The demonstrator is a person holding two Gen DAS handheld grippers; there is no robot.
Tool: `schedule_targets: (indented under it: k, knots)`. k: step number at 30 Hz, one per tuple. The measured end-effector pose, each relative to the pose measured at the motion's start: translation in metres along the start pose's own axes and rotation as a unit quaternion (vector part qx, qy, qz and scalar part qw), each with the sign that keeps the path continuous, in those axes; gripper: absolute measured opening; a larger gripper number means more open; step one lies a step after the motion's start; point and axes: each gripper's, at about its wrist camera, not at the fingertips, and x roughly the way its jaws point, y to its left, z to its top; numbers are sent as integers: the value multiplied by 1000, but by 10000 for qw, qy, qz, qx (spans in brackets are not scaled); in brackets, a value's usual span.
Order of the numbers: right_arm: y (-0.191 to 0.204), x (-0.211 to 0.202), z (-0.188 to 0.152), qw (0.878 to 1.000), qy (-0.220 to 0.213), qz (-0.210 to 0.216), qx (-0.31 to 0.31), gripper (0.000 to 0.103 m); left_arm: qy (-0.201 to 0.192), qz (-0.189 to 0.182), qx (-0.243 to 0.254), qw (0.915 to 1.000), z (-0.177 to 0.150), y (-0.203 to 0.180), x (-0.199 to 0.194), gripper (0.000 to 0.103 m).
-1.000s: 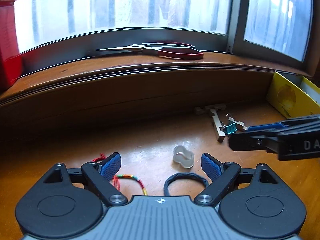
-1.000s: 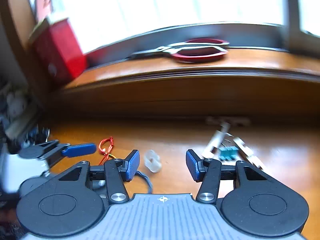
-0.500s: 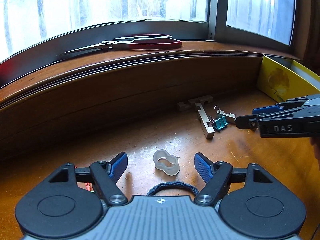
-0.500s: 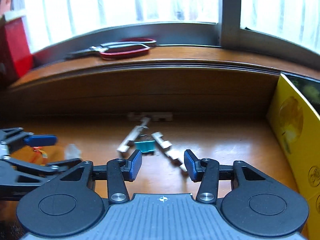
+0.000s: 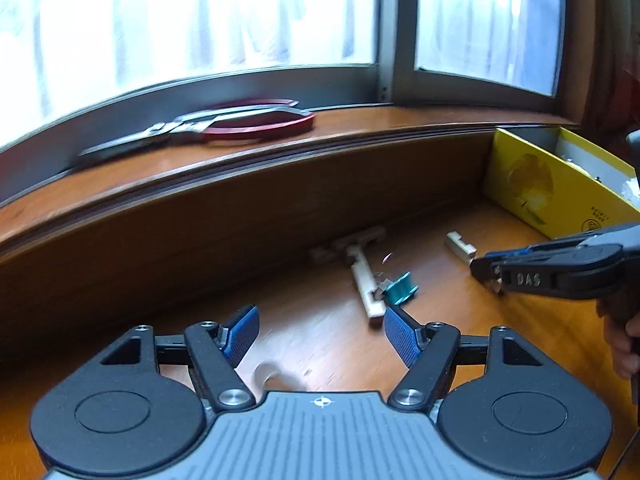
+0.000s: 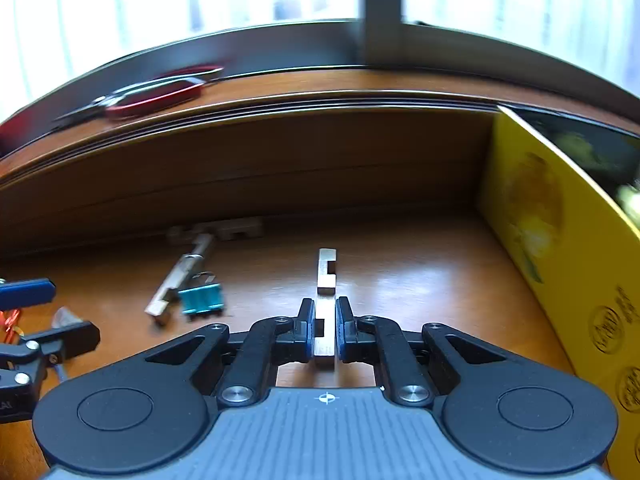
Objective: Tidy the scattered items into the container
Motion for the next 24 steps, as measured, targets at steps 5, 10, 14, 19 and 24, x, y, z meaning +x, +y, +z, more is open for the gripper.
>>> schedule_targets:
  k: [5,10,14,19,24]
  knots:
    - [-7,-3,-4,9999,-7,40,125,13,124,49,376,9992,10,-22,27,44]
    - [-13,-6,-6,9996,-32,129,235,13,337,-18,342,9988,13,-25,50,25]
    - [-16,-8,-8,9994,-67,169,288,13,362,-96,448,9983,11,-27,47,11]
    - [-16,-8,-8,9993,-65,175,334,13,467,-174,465,9977,-2,-28,26,12]
    - [-17,-12,-11,9990,-50,184,395,13,617,-279,319,9972,-18,-34,-1,14]
